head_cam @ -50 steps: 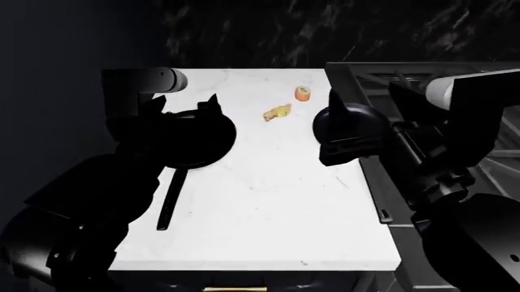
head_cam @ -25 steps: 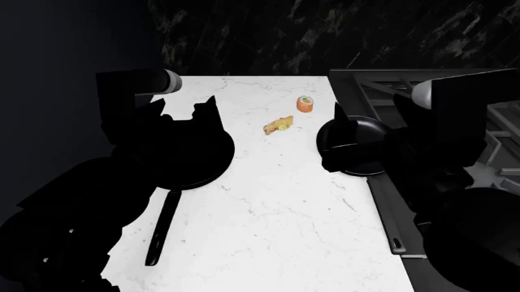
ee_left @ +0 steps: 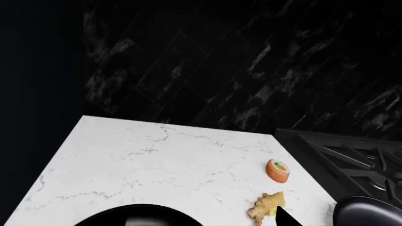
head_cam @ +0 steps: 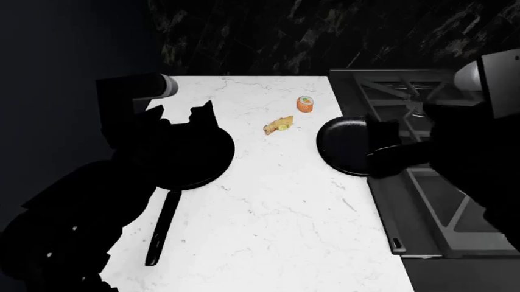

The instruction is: Place both pans onto different burners. Then place the ginger and the sushi on different pans.

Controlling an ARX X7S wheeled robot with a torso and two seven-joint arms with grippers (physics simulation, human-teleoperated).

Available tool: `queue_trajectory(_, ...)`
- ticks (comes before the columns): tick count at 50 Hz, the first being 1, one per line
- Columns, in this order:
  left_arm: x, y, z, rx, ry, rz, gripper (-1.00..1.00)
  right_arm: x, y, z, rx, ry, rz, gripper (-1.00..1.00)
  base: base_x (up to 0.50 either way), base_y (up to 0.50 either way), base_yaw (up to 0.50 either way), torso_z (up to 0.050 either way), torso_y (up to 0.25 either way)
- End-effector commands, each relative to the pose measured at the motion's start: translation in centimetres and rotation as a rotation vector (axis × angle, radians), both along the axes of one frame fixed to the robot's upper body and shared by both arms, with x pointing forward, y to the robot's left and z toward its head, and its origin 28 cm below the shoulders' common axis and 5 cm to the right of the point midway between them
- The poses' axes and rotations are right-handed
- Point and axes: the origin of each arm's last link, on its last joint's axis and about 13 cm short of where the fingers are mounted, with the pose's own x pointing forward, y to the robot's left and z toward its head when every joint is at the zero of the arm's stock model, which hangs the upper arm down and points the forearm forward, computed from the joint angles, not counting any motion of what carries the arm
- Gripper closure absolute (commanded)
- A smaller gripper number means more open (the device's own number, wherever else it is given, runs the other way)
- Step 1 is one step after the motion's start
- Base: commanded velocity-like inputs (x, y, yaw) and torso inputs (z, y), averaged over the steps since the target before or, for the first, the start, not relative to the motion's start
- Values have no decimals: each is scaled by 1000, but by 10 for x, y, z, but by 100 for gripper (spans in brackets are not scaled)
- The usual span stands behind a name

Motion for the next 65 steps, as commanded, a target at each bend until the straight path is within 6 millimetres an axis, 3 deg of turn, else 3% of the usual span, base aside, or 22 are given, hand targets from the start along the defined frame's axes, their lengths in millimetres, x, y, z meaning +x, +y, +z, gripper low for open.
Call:
queue_trajectory(1, 1, 0, -2, -6, 9, 2, -100, 1, -11, -18, 76, 118, 12, -100, 0, 0, 0, 0, 0)
queue_trajectory(10, 0, -1, -3, -10, 14, -2, -100, 8, -15, -45, 143, 140, -32, -100, 0, 0, 0, 0, 0)
queue_trajectory(26, -1, 3, -2, -31, 19, 12, -100, 28, -13, -74, 116, 206, -80, -100, 0, 0, 0, 0, 0)
queue_trajectory(65, 0, 5, -7, -44, 39, 13, -100, 40, -11, -105, 50, 328, -79, -100, 0, 0, 0, 0, 0)
